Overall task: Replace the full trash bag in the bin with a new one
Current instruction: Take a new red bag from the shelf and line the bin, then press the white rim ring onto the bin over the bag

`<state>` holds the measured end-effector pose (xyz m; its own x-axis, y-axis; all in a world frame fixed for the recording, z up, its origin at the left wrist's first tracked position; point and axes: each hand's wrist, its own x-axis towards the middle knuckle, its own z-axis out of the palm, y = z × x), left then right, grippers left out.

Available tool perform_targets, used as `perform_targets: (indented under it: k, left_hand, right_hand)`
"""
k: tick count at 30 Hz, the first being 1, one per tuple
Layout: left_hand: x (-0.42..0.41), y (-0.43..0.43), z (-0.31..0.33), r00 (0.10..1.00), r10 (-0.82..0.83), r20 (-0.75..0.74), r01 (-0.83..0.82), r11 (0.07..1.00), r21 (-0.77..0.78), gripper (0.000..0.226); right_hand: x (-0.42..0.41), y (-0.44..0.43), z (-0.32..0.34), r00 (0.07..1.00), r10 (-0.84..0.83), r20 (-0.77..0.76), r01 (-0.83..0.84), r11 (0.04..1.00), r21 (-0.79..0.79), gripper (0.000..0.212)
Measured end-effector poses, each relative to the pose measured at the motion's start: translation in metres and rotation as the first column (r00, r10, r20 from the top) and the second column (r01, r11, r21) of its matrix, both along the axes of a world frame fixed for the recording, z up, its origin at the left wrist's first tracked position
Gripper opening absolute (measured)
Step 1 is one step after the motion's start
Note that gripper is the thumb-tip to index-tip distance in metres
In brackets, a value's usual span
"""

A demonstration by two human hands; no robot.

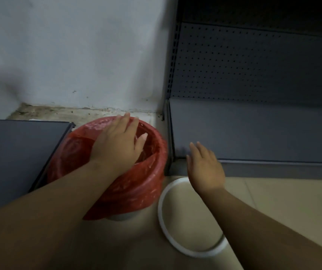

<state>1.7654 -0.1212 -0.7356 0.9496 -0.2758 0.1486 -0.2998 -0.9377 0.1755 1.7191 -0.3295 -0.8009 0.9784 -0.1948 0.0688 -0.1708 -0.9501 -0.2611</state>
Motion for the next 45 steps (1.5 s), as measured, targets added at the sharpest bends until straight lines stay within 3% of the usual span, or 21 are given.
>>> perform_targets:
  k: [11, 14, 18, 28, 34, 39, 45]
  left_hand:
    - [0.008, -0.053, -0.015, 0.995, -0.102, 0.02, 0.101, 0.993, 0.063, 0.06]
    - [0.006, -0.055, -0.019, 0.995, -0.096, 0.013, 0.095, 0.994, 0.062, 0.067]
    - [0.008, -0.058, -0.025, 0.998, -0.069, 0.003, 0.068, 0.994, 0.087, 0.056]
    - [0.012, -0.059, -0.036, 0.999, -0.037, -0.039, 0.041, 0.993, 0.113, 0.059]
    - [0.013, -0.057, -0.035, 0.998, -0.023, -0.056, 0.027, 0.997, 0.075, 0.068]
    - [0.011, -0.056, -0.034, 0.998, -0.019, -0.057, 0.023, 0.997, 0.075, 0.06]
    - [0.008, -0.057, -0.028, 0.998, -0.024, -0.053, 0.029, 0.997, 0.078, 0.058]
  right_hand:
    - [-0.054, -0.078, -0.106, 0.878, -0.161, -0.451, 0.164, 0.986, -0.033, 0.054]
    - [-0.065, -0.09, -0.126, 0.809, -0.164, -0.564, 0.167, 0.985, -0.048, 0.057]
    - [-0.065, -0.103, -0.14, 0.741, -0.122, -0.66, 0.146, 0.989, -0.018, 0.054]
    - [-0.042, -0.11, -0.15, 0.728, -0.166, -0.665, 0.302, 0.949, 0.094, 0.052]
    - [-0.036, -0.105, -0.145, 0.79, -0.256, -0.557, 0.361, 0.929, 0.084, 0.041]
    - [-0.034, -0.101, -0.141, 0.815, -0.286, -0.504, 0.394, 0.911, 0.12, 0.039]
    - [-0.033, -0.102, -0.116, 0.901, -0.148, -0.407, 0.191, 0.979, 0.067, 0.041]
